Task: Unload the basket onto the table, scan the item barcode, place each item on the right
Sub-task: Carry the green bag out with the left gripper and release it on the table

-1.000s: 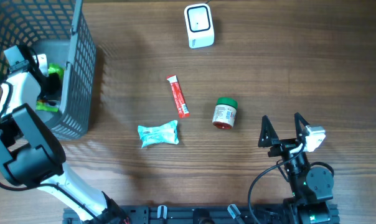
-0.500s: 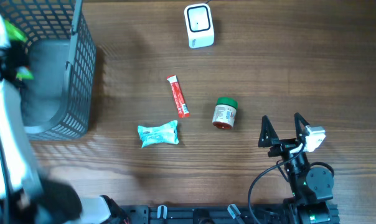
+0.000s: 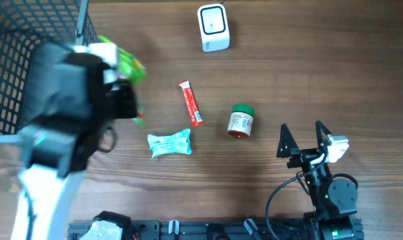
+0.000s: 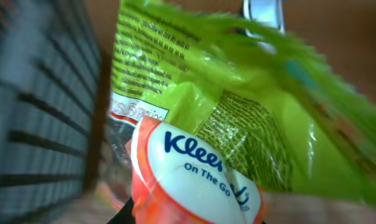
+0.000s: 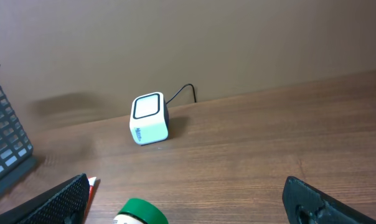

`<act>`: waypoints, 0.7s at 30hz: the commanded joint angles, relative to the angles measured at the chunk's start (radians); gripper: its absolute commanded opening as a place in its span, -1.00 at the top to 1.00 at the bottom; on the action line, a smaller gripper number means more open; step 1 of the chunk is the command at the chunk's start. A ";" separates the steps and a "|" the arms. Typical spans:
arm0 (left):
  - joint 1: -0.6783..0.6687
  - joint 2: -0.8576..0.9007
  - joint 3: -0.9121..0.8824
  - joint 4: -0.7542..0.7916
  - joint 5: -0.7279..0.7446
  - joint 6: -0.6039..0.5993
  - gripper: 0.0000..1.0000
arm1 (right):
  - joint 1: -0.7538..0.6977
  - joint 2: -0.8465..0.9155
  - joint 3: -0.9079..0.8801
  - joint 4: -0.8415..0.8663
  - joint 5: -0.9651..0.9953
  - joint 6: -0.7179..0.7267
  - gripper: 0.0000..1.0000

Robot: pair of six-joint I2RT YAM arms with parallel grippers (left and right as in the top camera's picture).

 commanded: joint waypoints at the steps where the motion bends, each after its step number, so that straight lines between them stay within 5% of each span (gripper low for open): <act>1: -0.107 0.121 -0.165 0.060 -0.003 -0.104 0.85 | -0.003 -0.005 0.000 0.005 0.004 -0.003 -0.99; 9: -0.115 0.455 -0.330 0.346 -0.063 -0.103 0.82 | -0.003 -0.005 -0.001 0.005 0.004 -0.003 -0.99; 11: -0.115 0.473 -0.330 0.350 -0.063 -0.103 0.15 | -0.003 -0.005 0.000 0.005 0.004 -0.002 -0.99; 13: -0.115 0.472 -0.330 0.349 -0.062 -0.103 -1.00 | -0.003 -0.005 0.000 0.005 0.004 -0.003 -1.00; 14: -0.115 0.472 -0.328 0.350 -0.062 -0.103 -1.00 | -0.003 -0.005 0.000 0.005 0.004 -0.003 -1.00; 19: -0.114 0.388 -0.294 0.344 0.003 -0.103 -1.00 | -0.003 -0.005 -0.001 0.005 0.004 -0.002 -1.00; 20: -0.114 0.378 -0.294 0.327 0.006 -0.095 0.20 | -0.003 -0.005 0.000 0.005 0.004 -0.003 -0.99; 21: -0.114 0.375 -0.294 0.282 0.005 -0.095 0.79 | -0.003 -0.005 0.000 0.005 0.004 -0.003 -0.99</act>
